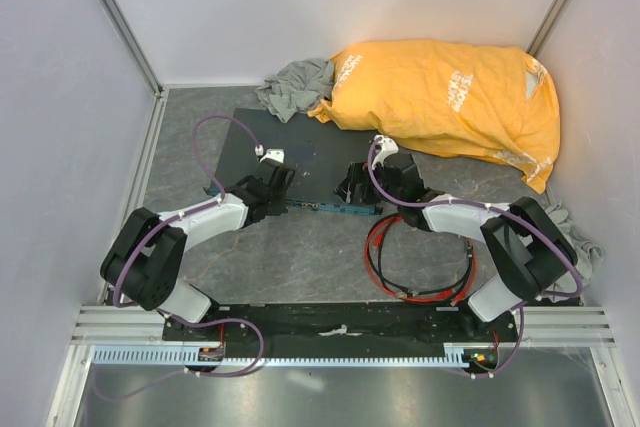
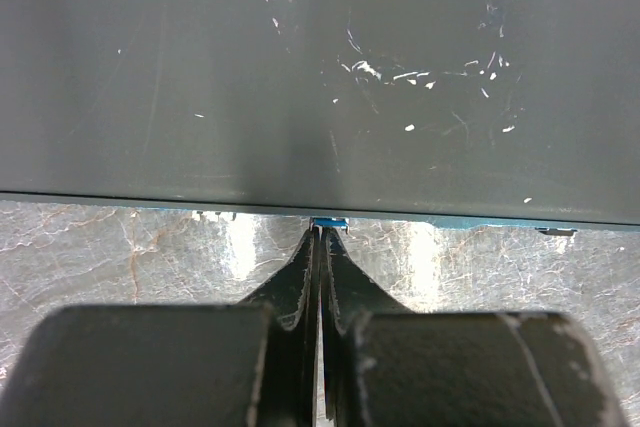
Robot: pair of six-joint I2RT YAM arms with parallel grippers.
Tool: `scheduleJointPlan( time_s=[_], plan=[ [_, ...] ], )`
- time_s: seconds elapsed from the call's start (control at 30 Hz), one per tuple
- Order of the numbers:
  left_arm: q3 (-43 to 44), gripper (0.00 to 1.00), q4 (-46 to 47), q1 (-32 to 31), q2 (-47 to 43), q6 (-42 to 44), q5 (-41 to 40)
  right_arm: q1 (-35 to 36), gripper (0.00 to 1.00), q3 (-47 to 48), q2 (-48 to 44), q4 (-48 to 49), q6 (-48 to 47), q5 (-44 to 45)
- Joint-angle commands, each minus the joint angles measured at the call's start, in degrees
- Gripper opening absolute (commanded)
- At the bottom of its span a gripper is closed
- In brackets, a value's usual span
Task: Insert the plug into the switch port
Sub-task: Insert the plug into the switch port, then pick up the plug from the center of the board.
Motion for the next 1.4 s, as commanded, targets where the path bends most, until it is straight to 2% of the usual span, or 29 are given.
scheduleJointPlan(
  time_s=[0.0,0.3,0.4,0.47,0.6,0.73,0.8,0.83,0.93,1.03,1.17,1.27,1.37],
  plan=[
    [1.6,0.02,15.2,0.7,-1.3,0.7,-4.5,0.2,0.98,-1.4,4.2,-4.6,2.8,-5.8],
    [2.0,0.02,22.1,0.7,-1.4,0.8,-5.7,0.2,0.98,-2.7,5.1,-6.0,3.6,-8.1],
    [1.6,0.06,21.9,0.7,-1.1,0.6,-5.2,0.2,0.98,-2.1,4.5,-7.3,2.8,-7.8],
    [0.5,0.1,20.3,0.7,-1.9,0.1,-4.4,0.1,0.98,-1.6,2.5,-8.6,1.4,-6.1],
    [-4.1,0.24,16.5,0.6,-11.0,-0.9,-4.0,-0.1,0.98,-0.3,-4.4,-13.7,-2.0,-0.1],
    [-7.7,0.5,8.3,0.7,-22.1,-0.1,-3.2,-0.3,0.98,2.0,-9.8,-20.2,-5.0,8.2],
    [-7.9,0.58,3.9,0.6,-26.8,1.9,-2.8,-0.8,0.98,2.0,-12.9,-24.1,-5.2,12.7],
    [-7.7,0.65,-0.2,0.5,-31.5,1.4,-2.4,-1.6,0.98,2.1,-13.8,-25.3,-5.2,14.1],
    [-7.0,0.74,-5.0,0.3,-39.1,0.2,3.9,-4.7,0.98,3.1,-15.7,-31.5,-5.0,18.3],
    [-4.7,0.85,-10.6,0.4,-48.0,2.0,5.0,-10.1,0.98,4.2,-16.1,-38.4,-3.7,21.2],
    [0.3,0.94,-18.9,0.4,-54.2,8.2,8.8,-16.9,0.98,5.8,-16.0,-46.5,-0.4,24.6],
    [1.5,0.95,-23.1,0.4,-55.9,15.0,9.4,-21.5,0.98,6.7,-15.0,-49.4,3.9,26.9],
    [-1.6,0.94,-22.5,0.3,-57.4,18.1,7.6,-26.3,0.97,7.1,-13.8,-51.0,7.5,29.2]
  ],
)
